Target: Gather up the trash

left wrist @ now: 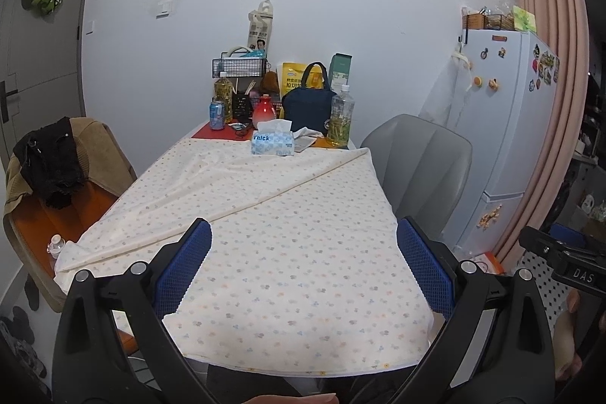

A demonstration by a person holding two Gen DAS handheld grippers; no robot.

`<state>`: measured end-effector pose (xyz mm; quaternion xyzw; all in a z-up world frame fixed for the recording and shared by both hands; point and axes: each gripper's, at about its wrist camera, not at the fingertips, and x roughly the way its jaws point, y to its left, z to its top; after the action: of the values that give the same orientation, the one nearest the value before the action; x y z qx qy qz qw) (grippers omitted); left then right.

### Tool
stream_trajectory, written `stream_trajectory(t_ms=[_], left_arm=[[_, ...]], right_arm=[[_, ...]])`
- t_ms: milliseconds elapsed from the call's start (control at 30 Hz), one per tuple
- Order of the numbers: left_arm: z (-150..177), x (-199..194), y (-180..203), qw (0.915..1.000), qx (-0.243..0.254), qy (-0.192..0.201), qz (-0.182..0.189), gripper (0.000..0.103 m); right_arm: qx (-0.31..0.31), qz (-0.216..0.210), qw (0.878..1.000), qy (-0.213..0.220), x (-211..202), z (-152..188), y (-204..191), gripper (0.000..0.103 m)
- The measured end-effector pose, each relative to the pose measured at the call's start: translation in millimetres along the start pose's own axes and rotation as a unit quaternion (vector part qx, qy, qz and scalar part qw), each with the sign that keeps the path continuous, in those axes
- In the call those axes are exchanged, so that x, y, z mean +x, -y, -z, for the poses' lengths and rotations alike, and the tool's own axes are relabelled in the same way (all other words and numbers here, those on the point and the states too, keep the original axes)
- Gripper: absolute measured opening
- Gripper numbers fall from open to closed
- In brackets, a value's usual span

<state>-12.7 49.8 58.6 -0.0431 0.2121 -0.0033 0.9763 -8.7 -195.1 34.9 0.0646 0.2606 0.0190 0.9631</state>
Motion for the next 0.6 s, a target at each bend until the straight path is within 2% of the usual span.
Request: stream_trajectory(t_ms=[600], left_arm=[[-1.3,-0.8,-1.5,1.0000,-0.002,0.000,-0.007,0.097]], right_arm=[[0.001,-0.015,1.000,0.004,5.7,4.0,-0.1,0.095]])
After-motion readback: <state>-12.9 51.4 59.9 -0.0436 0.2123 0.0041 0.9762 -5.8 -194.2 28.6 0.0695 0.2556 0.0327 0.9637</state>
